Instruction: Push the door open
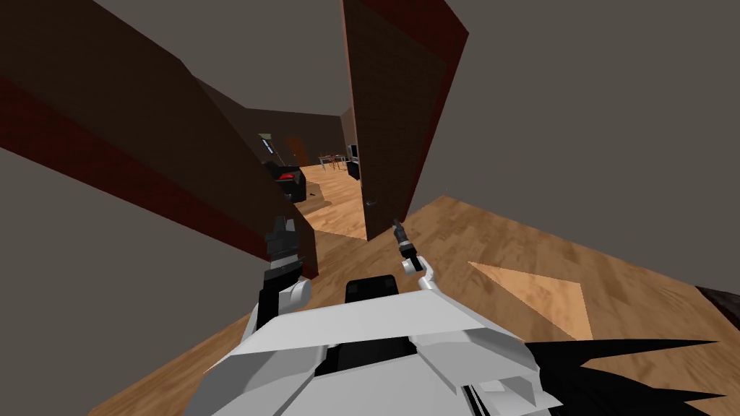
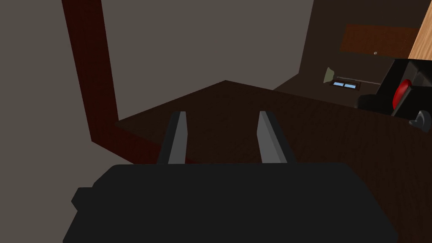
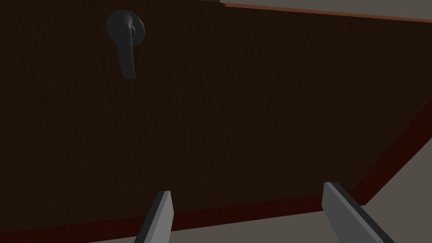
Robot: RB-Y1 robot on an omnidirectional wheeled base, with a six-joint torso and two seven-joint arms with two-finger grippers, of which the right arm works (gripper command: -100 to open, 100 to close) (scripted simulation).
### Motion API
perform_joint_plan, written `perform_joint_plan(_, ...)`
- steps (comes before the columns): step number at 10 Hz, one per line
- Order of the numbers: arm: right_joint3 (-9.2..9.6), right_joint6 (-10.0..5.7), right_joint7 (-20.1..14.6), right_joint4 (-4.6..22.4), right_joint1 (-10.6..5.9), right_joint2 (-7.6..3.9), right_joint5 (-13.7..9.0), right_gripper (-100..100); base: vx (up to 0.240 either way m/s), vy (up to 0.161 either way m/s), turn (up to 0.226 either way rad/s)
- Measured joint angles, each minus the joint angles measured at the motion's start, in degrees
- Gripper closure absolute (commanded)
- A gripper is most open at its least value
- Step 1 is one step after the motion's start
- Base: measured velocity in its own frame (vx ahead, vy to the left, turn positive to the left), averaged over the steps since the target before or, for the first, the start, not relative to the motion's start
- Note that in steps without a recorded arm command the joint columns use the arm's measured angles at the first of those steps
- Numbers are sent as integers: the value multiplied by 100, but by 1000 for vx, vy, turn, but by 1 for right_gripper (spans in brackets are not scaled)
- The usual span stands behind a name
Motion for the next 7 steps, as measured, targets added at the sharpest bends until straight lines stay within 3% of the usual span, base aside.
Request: perform_joint_plan(7, 24, -218, -127, 880, -343, 35, 98, -100, 89, -42, 78)
